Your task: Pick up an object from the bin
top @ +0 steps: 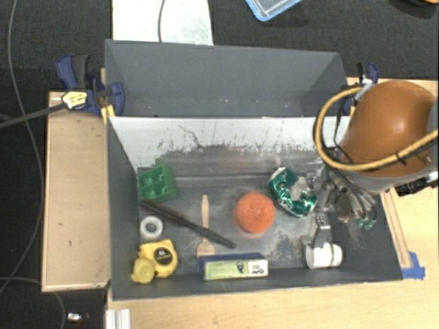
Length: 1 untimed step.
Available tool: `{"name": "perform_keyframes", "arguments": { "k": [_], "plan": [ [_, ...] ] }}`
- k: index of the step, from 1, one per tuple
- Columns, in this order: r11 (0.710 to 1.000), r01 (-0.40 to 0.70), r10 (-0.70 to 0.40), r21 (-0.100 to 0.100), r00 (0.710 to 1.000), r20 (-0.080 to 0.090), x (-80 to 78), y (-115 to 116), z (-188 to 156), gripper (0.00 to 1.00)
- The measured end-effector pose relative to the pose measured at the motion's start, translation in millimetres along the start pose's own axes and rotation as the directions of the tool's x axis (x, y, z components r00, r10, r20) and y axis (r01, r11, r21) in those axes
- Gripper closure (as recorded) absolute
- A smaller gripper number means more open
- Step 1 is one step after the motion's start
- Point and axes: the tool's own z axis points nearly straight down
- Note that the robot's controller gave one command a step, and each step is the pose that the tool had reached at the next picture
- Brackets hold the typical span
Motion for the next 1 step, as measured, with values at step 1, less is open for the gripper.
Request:
{"name": "perform_keyframes", "arguments": {
  "k": [1],
  "plan": [
    [1.000, 0.000, 0.000, 0.000, 1.000, 0.008, -1.4, 0.0, -4.2, 0.00]
  ]
}}
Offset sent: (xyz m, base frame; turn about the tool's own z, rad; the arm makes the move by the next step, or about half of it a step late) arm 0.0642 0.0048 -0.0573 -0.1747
